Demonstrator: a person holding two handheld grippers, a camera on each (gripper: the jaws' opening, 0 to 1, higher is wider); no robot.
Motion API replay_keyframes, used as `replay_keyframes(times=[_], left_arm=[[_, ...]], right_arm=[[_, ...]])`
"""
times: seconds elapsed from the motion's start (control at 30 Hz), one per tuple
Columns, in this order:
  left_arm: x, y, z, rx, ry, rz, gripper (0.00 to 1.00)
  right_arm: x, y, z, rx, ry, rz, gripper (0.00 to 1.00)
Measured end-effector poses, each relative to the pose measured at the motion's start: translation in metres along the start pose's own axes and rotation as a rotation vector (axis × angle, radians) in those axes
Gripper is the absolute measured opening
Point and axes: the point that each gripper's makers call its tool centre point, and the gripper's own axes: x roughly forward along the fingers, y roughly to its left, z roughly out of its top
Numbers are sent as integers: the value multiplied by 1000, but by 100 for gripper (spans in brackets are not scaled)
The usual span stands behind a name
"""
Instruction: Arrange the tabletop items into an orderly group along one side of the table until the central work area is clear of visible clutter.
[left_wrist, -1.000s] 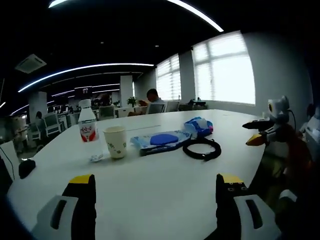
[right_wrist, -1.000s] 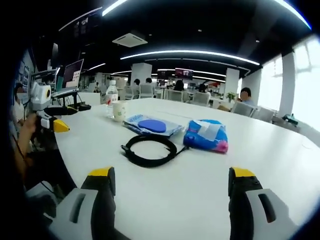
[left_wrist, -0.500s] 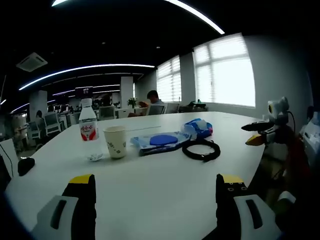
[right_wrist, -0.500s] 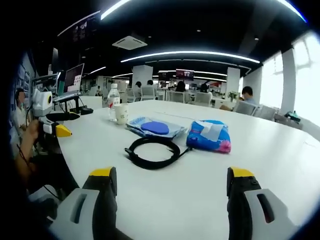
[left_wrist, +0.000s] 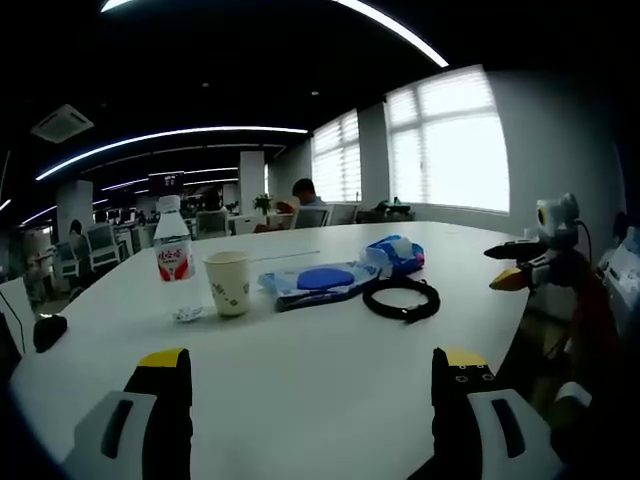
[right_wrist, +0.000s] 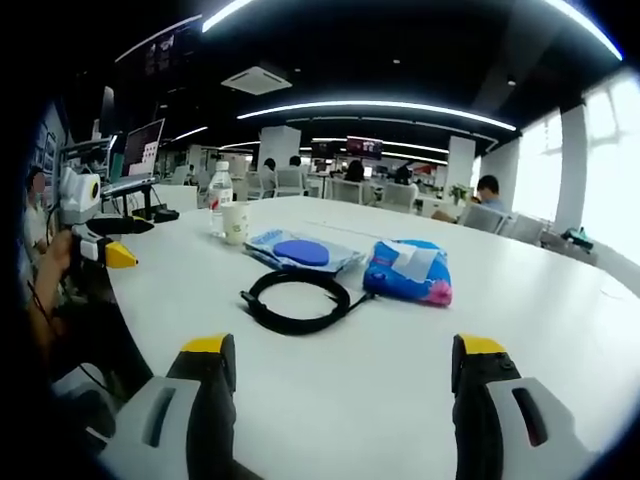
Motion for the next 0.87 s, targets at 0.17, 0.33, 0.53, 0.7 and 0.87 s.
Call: replay_keyframes(times=[0.17,0.33,0.53,0.7,0.87], left_arm=[[-2,2,-1,-3,3,4,100],[-2,1,-1,-4,1,4,100],[-1,-3,-1,-8,0,-8,100],[-1,-3,-1,5,3,0,100],[-2,-4,2,11,-4,1,100]], right_arm=[[1,0,-3,-8,8,-2,87],[1,-2,-5,-3,17,-9,87],[3,0,0,-1,1,-18,87],[3,2,0,-14,3,-17,87],[2,0,-2,-12,15,-25,87]])
